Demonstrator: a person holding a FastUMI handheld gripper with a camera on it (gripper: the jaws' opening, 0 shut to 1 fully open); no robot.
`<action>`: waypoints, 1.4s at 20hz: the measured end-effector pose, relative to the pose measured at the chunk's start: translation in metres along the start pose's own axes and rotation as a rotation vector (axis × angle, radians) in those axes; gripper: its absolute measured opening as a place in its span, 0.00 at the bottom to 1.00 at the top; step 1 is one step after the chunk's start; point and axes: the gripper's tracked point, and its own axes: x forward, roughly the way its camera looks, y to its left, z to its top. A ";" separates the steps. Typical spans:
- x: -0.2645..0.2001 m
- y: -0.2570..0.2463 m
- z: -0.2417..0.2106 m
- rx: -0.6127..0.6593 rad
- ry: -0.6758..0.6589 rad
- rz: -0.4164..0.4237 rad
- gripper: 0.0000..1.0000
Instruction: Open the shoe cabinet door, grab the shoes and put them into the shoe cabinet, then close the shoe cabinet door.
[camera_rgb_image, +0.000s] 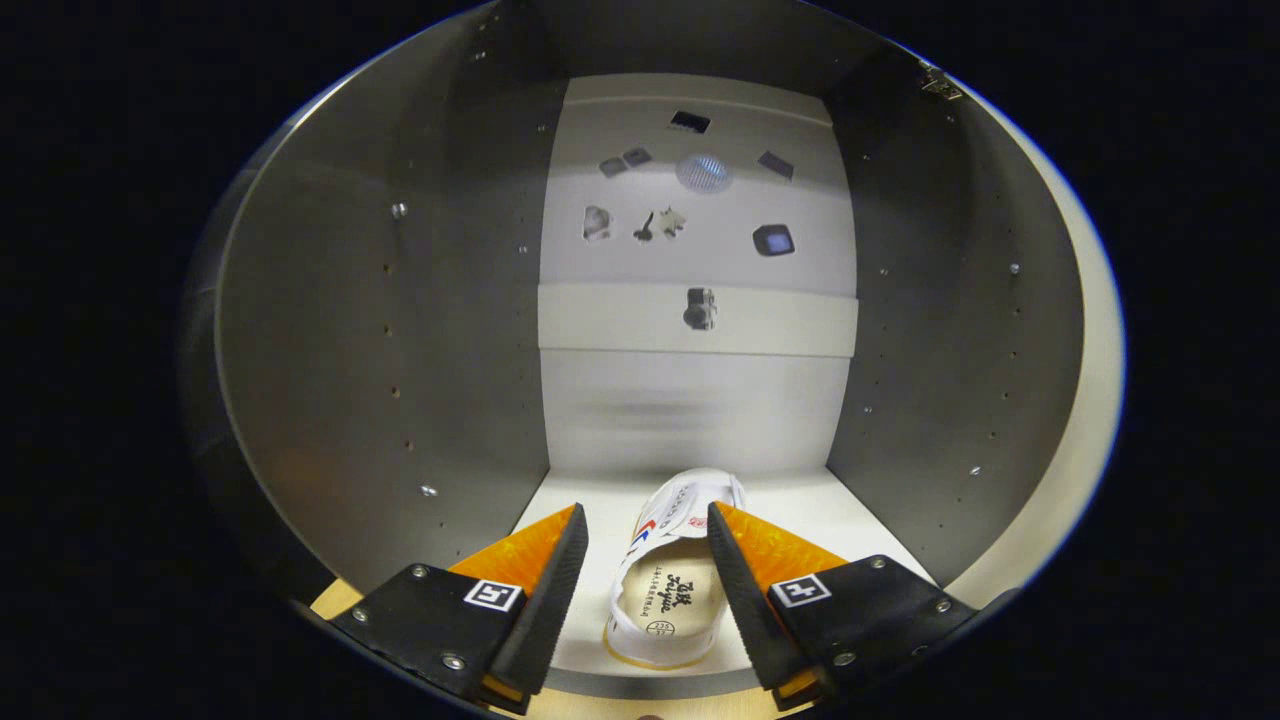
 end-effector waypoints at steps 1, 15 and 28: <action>-0.016 -0.001 0.009 0.005 -0.020 0.004 0.82; -0.250 -0.037 0.064 0.092 -0.183 -0.017 0.93; -0.388 -0.060 0.072 0.143 -0.227 -0.001 0.93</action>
